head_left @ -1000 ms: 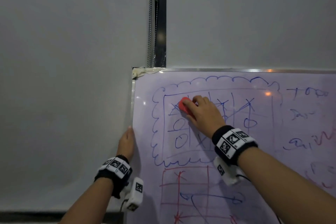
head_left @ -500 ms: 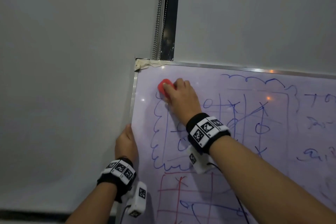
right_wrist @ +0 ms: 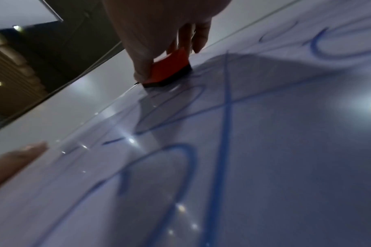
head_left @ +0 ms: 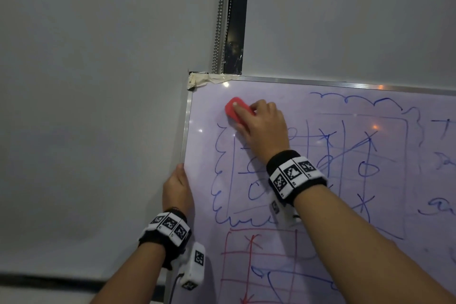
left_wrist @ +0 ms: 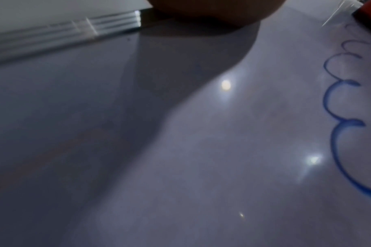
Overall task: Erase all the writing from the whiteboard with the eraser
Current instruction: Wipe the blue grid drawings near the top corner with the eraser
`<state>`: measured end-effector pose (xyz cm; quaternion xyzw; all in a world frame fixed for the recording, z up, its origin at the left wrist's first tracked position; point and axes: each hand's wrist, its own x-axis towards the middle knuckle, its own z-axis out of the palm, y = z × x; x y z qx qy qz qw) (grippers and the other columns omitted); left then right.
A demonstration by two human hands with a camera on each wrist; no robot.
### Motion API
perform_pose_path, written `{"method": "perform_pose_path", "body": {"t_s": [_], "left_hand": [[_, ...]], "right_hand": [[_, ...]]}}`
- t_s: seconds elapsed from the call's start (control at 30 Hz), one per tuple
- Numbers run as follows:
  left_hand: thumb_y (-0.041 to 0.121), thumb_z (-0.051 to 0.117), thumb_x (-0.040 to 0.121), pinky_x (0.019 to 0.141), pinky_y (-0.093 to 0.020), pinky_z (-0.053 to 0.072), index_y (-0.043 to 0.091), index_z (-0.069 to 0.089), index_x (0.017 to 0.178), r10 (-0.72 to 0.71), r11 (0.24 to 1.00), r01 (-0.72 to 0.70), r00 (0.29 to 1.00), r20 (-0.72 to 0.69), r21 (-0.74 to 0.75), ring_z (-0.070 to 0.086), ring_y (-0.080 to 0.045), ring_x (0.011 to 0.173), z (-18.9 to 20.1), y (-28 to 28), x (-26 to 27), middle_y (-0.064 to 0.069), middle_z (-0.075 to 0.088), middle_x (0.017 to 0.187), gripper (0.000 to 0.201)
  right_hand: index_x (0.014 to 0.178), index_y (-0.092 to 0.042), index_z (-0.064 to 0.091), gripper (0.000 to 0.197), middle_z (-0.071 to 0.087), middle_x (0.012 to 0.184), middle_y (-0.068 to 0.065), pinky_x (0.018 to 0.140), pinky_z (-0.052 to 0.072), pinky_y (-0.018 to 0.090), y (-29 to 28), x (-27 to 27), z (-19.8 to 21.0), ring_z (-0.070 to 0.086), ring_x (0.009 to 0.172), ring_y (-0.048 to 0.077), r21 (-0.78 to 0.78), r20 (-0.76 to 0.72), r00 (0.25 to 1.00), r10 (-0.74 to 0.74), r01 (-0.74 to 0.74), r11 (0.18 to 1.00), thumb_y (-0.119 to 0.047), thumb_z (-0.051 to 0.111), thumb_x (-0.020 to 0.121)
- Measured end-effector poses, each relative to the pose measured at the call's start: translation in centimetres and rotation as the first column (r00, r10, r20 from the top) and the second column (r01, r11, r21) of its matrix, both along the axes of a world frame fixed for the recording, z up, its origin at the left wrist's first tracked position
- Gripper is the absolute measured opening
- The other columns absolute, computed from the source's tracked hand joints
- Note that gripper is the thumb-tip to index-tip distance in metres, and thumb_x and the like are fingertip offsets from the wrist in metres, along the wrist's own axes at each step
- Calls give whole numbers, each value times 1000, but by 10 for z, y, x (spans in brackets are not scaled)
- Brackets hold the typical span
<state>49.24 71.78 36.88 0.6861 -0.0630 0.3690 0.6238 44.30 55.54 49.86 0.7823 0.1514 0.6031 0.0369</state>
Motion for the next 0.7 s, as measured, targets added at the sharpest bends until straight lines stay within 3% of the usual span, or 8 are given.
{"method": "perform_pose_path", "body": {"t_s": [0.07, 0.1, 0.2, 0.27, 0.4, 0.43, 0.6, 0.7], "left_hand": [[30, 24, 103, 75, -25, 40, -1, 63, 104, 13, 1000, -13, 1000, 3, 4, 57, -22, 83, -1, 0, 1, -11, 62, 91, 50], [30, 24, 103, 75, -24, 39, -2, 62, 105, 14, 1000, -14, 1000, 2, 6, 55, -21, 82, -1, 0, 1, -11, 62, 92, 50], [29, 24, 104, 74, -24, 38, -3, 62, 103, 8, 1000, -9, 1000, 7, 15, 54, -20, 80, 0, 0, 0, -12, 61, 90, 49], [29, 24, 104, 75, -24, 38, -2, 62, 105, 7, 1000, -7, 1000, 8, 14, 54, -20, 82, -1, 1, 0, -10, 61, 92, 49], [28, 25, 104, 76, -24, 38, -3, 62, 107, 9, 1000, -9, 1000, -1, -1, 58, -25, 86, -2, 1, 2, -7, 59, 90, 48], [28, 25, 104, 77, -25, 39, -3, 62, 107, 11, 1000, -11, 1000, 3, -2, 60, -27, 88, -2, 1, 3, -11, 61, 92, 48], [28, 24, 104, 77, -30, 41, -3, 61, 106, 22, 999, -22, 1000, -9, 24, 61, -35, 93, -2, 2, 4, -24, 65, 101, 48], [28, 25, 104, 79, -28, 38, -5, 60, 112, 22, 999, -22, 1000, -18, 25, 59, -34, 97, -2, 3, 2, -25, 63, 106, 48]], "right_hand": [[116, -12, 62, 42, 58, 89, 19, 65, 47, 39, 12, 1, -7, 53, 77, 35, 195, -11, 1000, -8, 10, 981, -25, 72, 77], [115, -12, 62, 48, 58, 88, 19, 64, 48, 38, 22, 2, -13, 53, 75, 34, 192, -27, 1000, -1, 7, 981, -23, 78, 71], [112, -12, 65, 62, 60, 81, 14, 59, 47, 34, 38, 7, -36, 55, 67, 30, -118, -58, 998, -20, 13, 993, -21, 88, 54], [112, -12, 66, 58, 60, 81, 14, 60, 46, 34, 25, 7, -25, 55, 67, 29, -132, 7, 1000, -13, 14, 991, -24, 86, 59], [126, -16, 51, 44, 51, 103, 14, 78, 43, 40, 18, 1, -15, 48, 91, 30, 297, -95, 993, -70, 95, 950, -33, 62, 87], [125, -15, 51, 43, 50, 104, 14, 80, 43, 39, 24, 0, -19, 47, 92, 29, 296, -123, 989, -77, 111, 949, -34, 61, 88], [95, -11, 66, 41, 57, 79, 14, 57, 44, 33, 32, -1, -28, 54, 66, 29, -17, -77, 997, -32, 31, 999, -25, 84, 61], [115, -10, 59, 42, 55, 100, 19, 73, 43, 40, -3, -10, -6, 52, 89, 34, 195, -95, 990, -101, 117, 974, -29, 70, 79]]}}
